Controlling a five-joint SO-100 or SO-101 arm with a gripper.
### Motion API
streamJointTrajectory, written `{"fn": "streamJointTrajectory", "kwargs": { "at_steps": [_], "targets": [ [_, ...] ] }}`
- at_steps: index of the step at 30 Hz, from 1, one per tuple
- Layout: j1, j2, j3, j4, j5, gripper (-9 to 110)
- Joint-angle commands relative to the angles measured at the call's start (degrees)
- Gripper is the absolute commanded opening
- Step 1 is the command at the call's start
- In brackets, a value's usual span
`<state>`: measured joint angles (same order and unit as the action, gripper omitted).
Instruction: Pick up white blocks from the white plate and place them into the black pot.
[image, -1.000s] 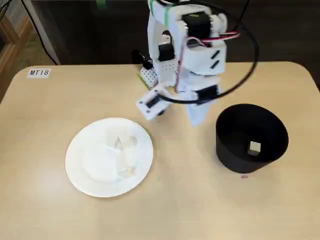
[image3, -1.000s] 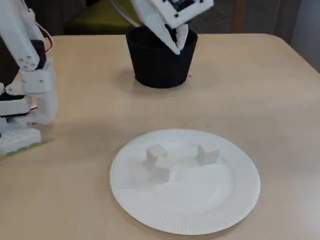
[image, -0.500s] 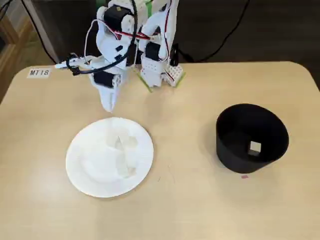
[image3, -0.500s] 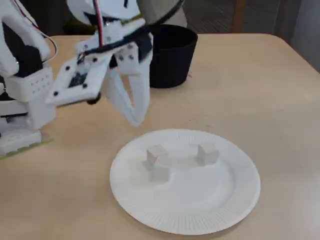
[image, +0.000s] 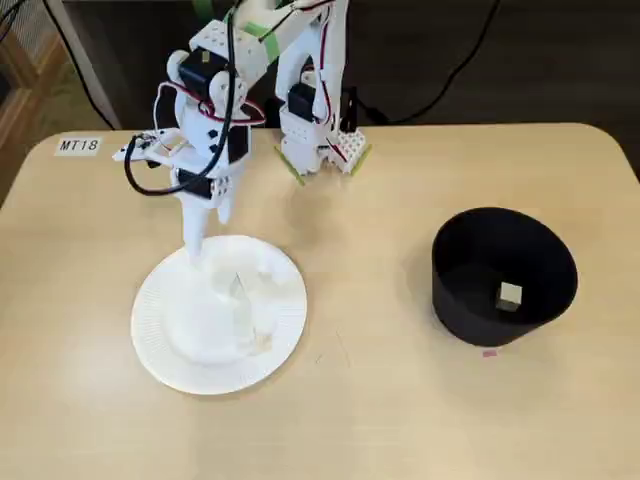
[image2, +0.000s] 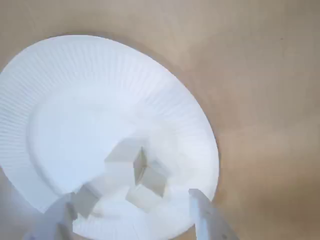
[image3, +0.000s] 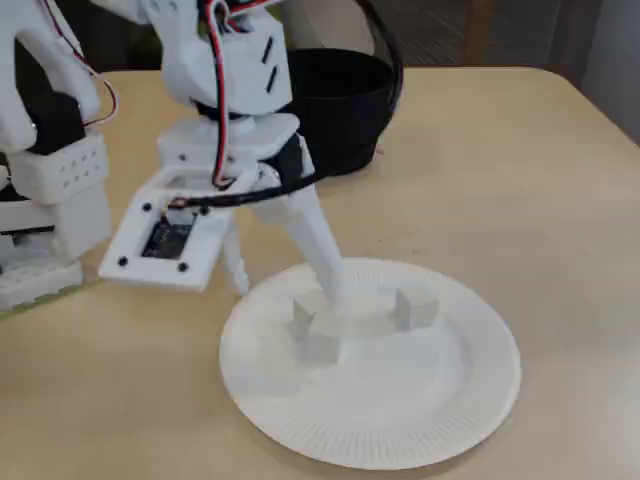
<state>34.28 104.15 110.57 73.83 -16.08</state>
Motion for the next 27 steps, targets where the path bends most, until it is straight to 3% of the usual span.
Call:
{"fn": "streamJointTrajectory", "kwargs": {
  "at_steps": [1,17,27],
  "targets": [
    [0.18,-1.93,-0.88,-1.58,2.2,31],
    [-4.48,-13.97,-5.01,-13.18,4.57,30],
    [-6.24,-21.09,-11.07,-13.54,7.12,26]
  ]
}}
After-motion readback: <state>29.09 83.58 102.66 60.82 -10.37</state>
